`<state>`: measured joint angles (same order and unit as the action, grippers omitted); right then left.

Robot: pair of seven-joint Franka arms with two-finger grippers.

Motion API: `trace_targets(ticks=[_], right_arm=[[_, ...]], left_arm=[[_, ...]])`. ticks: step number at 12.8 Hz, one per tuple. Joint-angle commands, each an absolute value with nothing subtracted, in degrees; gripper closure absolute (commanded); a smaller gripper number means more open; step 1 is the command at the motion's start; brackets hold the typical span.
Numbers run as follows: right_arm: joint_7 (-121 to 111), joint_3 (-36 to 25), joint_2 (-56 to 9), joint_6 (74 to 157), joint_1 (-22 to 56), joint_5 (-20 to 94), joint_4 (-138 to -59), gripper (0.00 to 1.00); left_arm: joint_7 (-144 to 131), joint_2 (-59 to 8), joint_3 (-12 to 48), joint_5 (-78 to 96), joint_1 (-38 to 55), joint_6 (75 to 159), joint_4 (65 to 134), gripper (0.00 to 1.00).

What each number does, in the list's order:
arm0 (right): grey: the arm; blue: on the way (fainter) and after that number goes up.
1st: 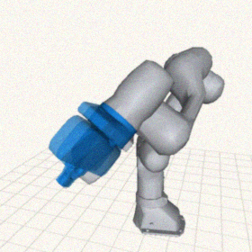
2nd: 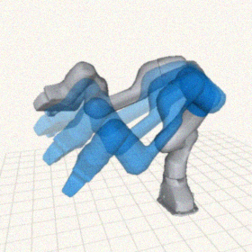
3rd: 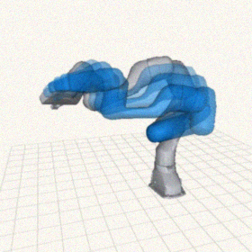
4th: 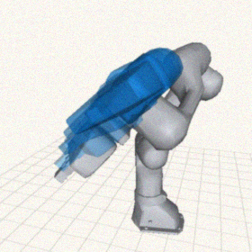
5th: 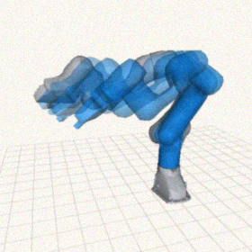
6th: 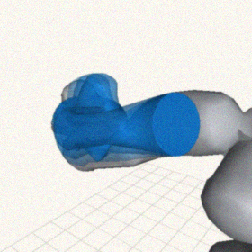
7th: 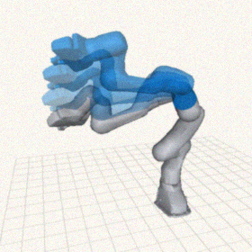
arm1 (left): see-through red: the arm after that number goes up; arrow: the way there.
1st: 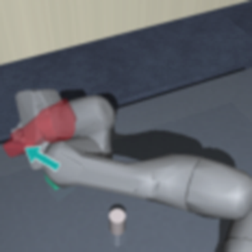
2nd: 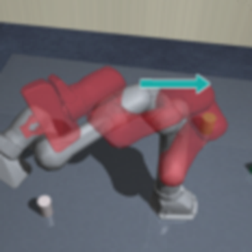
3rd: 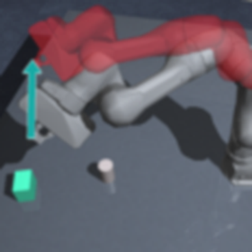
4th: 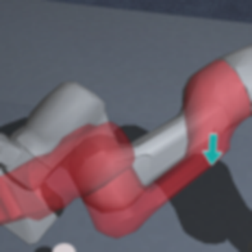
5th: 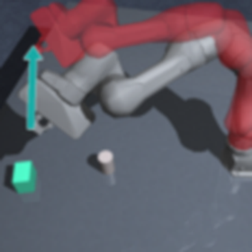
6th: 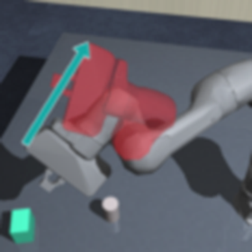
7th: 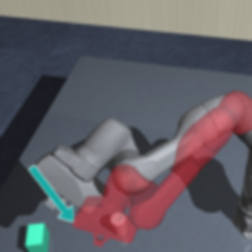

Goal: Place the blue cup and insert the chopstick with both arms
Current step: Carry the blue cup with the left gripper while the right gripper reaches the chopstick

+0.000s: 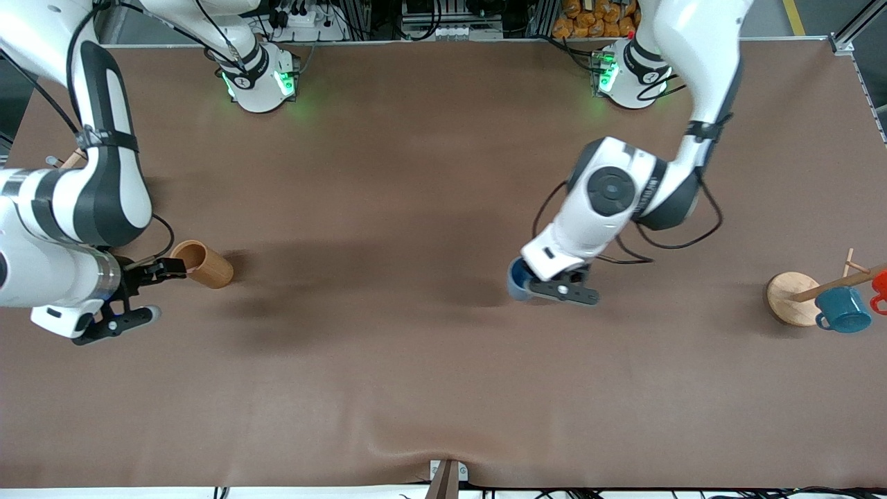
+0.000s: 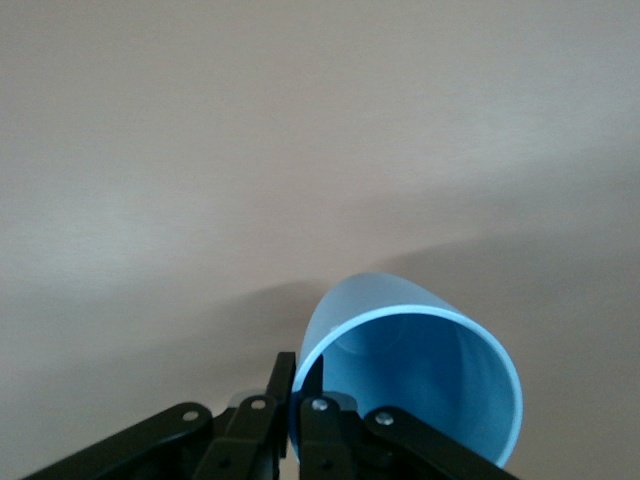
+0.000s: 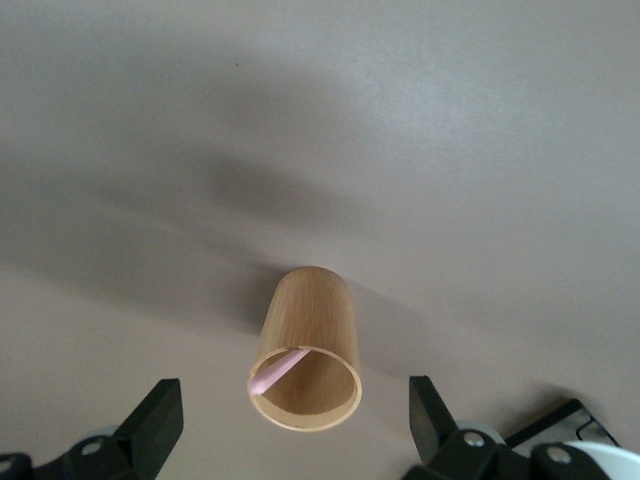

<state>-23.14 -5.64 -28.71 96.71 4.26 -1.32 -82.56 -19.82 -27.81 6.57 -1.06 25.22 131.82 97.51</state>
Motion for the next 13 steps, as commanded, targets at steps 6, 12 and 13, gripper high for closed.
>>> trace_targets(ticks=[6, 12, 13], right_arm=[[-24.8, -5.3, -32.1, 95.4, 4.7, -1.1, -80.7, 0.0], [-24.7, -5.3, -31.6, 92.1, 4.7, -1.0, -80.6, 0.38], [-24.7, -5.3, -31.7, 92.2, 4.7, -1.1, -80.6, 0.39]], left_arm=[[-37.8, -32.1, 6.0, -3.5, 36.6, 130.6, 94.7, 1.0], [-42.6, -35.0, 5.7, -3.6, 40.9, 130.4, 94.8, 1.0], [-43.3, -35.0, 5.8, -3.6, 41.0, 129.2, 94.7, 1.0]])
